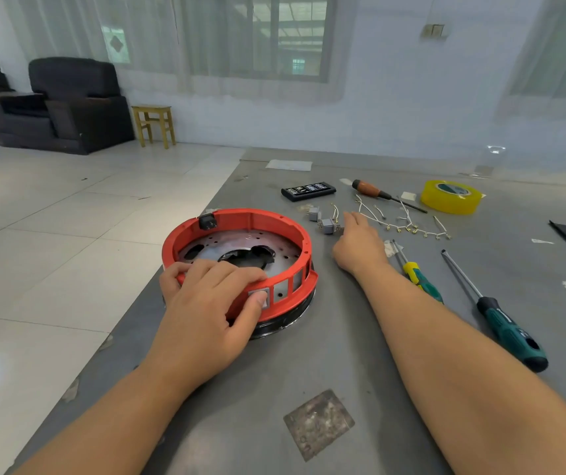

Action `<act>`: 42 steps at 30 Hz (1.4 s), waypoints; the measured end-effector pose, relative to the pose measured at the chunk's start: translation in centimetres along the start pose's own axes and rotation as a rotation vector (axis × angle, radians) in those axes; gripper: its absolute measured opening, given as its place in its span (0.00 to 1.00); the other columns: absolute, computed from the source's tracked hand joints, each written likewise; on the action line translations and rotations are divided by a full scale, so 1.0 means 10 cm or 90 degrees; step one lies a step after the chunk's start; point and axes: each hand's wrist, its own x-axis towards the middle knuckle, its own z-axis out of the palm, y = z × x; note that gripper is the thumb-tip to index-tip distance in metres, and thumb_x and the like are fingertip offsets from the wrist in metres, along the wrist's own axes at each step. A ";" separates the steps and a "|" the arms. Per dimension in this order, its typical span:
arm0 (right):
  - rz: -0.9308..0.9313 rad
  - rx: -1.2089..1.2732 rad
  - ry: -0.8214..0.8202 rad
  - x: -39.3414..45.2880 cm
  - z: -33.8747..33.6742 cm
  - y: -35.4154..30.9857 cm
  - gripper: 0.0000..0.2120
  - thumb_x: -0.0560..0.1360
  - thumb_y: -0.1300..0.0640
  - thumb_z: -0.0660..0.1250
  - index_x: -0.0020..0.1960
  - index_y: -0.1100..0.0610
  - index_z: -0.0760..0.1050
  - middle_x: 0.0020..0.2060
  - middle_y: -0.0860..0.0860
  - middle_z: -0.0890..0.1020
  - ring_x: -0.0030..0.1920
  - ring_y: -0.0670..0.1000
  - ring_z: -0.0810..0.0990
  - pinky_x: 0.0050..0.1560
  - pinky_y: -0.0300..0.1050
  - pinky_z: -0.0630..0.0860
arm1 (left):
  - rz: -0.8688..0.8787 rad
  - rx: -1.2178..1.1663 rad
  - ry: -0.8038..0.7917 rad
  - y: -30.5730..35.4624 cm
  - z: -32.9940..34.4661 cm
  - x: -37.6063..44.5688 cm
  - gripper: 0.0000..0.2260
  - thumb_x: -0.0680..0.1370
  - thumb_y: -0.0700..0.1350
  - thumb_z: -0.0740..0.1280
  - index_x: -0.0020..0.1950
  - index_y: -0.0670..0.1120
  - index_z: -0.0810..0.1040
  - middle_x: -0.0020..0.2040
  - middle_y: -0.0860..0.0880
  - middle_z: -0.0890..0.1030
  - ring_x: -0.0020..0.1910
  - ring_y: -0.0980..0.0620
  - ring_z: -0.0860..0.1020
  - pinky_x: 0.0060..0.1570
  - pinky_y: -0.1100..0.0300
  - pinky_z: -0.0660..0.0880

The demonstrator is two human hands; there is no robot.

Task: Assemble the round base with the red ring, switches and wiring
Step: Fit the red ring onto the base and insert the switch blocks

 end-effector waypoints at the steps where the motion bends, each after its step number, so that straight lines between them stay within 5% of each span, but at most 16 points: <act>1: -0.006 -0.016 -0.004 0.02 0.01 0.01 0.29 0.78 0.62 0.60 0.79 0.56 0.62 0.77 0.55 0.65 0.73 0.63 0.68 0.71 0.56 0.67 | 0.000 0.001 -0.001 0.00 -0.01 0.00 0.13 0.81 0.56 0.61 0.57 0.57 0.83 0.51 0.62 0.81 0.55 0.53 0.76 0.62 0.47 0.59; 9: 0.002 0.026 0.059 -0.06 0.02 0.04 0.20 0.78 0.64 0.63 0.69 0.57 0.71 0.68 0.59 0.71 0.67 0.61 0.73 0.66 0.54 0.72 | -0.011 0.000 -0.016 0.03 -0.03 0.00 0.13 0.80 0.56 0.61 0.57 0.57 0.83 0.50 0.63 0.81 0.55 0.54 0.75 0.63 0.47 0.60; 13: -0.006 0.124 0.087 -0.37 -0.07 0.04 0.16 0.80 0.57 0.66 0.67 0.57 0.72 0.65 0.56 0.72 0.62 0.58 0.76 0.60 0.50 0.73 | -0.018 -0.002 -0.028 0.06 -0.07 0.00 0.13 0.80 0.56 0.61 0.57 0.56 0.84 0.49 0.62 0.81 0.55 0.53 0.75 0.64 0.47 0.59; 17: -0.105 0.262 0.152 -0.90 -0.21 0.00 0.12 0.77 0.51 0.71 0.59 0.51 0.77 0.52 0.46 0.74 0.47 0.45 0.77 0.52 0.38 0.73 | 0.003 -0.011 -0.040 0.10 -0.12 -0.02 0.16 0.80 0.56 0.59 0.57 0.53 0.84 0.48 0.61 0.80 0.56 0.54 0.74 0.64 0.47 0.59; 24: -0.264 0.433 0.165 -1.71 -0.41 -0.04 0.14 0.74 0.58 0.74 0.55 0.46 0.77 0.51 0.40 0.74 0.47 0.42 0.81 0.49 0.32 0.78 | -0.001 -0.034 -0.058 0.13 -0.18 -0.07 0.15 0.80 0.54 0.60 0.59 0.54 0.83 0.51 0.62 0.80 0.62 0.56 0.69 0.65 0.50 0.55; 30: -0.429 0.416 0.141 -1.89 -0.45 -0.18 0.18 0.71 0.63 0.76 0.59 0.55 0.77 0.52 0.47 0.76 0.48 0.45 0.79 0.50 0.31 0.74 | -0.066 -0.094 -0.098 0.10 -0.22 0.07 0.10 0.80 0.52 0.60 0.54 0.61 0.81 0.50 0.71 0.74 0.60 0.77 0.61 0.64 0.50 0.57; 33: -0.442 0.409 0.123 -1.90 -0.40 -0.22 0.20 0.71 0.62 0.77 0.60 0.54 0.76 0.51 0.45 0.77 0.47 0.43 0.77 0.49 0.28 0.72 | -0.117 -0.080 -0.142 0.16 -0.27 0.24 0.18 0.82 0.56 0.52 0.44 0.60 0.81 0.44 0.63 0.81 0.54 0.66 0.75 0.68 0.43 0.63; 36: -0.468 0.406 0.104 -1.87 -0.37 -0.23 0.20 0.71 0.61 0.77 0.59 0.53 0.75 0.51 0.44 0.77 0.46 0.44 0.78 0.48 0.30 0.74 | -0.165 -0.093 -0.115 0.24 -0.24 0.31 0.24 0.83 0.60 0.50 0.42 0.55 0.83 0.39 0.59 0.82 0.47 0.65 0.77 0.71 0.41 0.65; 39: -0.503 0.397 0.103 -1.86 -0.36 -0.21 0.18 0.71 0.61 0.77 0.57 0.53 0.76 0.50 0.45 0.77 0.45 0.45 0.78 0.47 0.33 0.75 | -0.153 -0.083 -0.014 0.25 -0.13 0.22 0.19 0.84 0.57 0.54 0.45 0.55 0.83 0.45 0.59 0.84 0.52 0.60 0.79 0.76 0.45 0.58; 42: -0.518 0.398 0.110 -1.86 -0.37 -0.23 0.17 0.71 0.62 0.77 0.56 0.55 0.77 0.50 0.46 0.77 0.44 0.46 0.77 0.47 0.36 0.76 | -0.097 -0.087 0.056 0.26 -0.12 0.11 0.11 0.83 0.53 0.60 0.54 0.56 0.82 0.53 0.61 0.81 0.61 0.56 0.75 0.70 0.51 0.61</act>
